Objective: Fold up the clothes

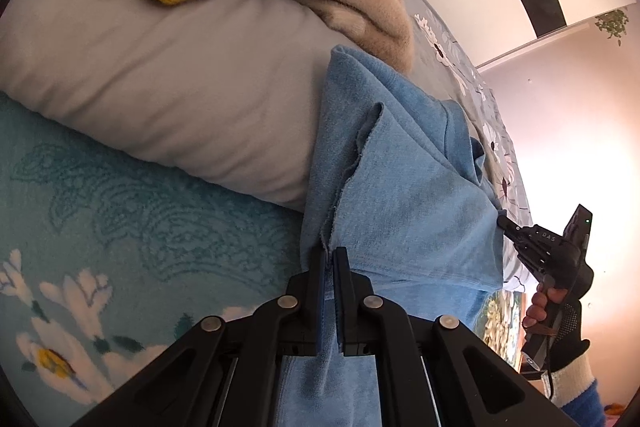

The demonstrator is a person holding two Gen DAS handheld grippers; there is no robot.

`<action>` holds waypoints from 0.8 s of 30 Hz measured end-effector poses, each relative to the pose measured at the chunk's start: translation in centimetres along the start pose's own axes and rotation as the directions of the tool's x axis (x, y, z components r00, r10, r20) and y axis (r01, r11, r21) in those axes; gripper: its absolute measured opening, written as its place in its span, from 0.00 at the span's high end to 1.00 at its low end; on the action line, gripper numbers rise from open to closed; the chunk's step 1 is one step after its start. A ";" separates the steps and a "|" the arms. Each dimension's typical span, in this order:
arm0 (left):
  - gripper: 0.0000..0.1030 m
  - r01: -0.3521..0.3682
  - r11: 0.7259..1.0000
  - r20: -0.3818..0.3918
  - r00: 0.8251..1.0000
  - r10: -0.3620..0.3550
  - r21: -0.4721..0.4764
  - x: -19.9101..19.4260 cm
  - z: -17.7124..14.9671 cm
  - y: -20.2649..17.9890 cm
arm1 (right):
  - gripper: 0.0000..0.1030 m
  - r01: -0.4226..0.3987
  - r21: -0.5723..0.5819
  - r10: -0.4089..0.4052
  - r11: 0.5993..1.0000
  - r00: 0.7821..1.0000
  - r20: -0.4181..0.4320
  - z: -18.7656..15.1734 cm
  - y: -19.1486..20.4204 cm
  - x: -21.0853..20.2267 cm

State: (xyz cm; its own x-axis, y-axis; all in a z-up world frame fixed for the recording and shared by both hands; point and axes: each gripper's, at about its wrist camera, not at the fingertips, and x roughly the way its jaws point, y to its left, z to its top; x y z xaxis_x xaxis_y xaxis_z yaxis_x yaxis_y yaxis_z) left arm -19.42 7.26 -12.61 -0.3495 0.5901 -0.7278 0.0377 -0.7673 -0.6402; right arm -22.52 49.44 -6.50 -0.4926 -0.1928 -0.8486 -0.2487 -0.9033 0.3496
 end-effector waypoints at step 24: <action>0.70 -0.064 0.998 -0.362 0.931 0.052 -0.022 -4.9 -16.2 3.8 | 0.63 -0.194 0.284 0.260 0.939 0.942 -0.214 -28.0 -12.6 -12.1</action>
State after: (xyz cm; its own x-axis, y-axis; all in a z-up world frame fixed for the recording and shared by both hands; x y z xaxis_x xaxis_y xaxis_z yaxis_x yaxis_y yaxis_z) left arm -2.37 5.51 -15.49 0.0153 0.6005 -0.7995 0.0803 -0.7978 -0.5976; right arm 9.95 52.45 -11.72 -0.3500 -0.4980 -0.7934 -0.3747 -0.7018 0.6058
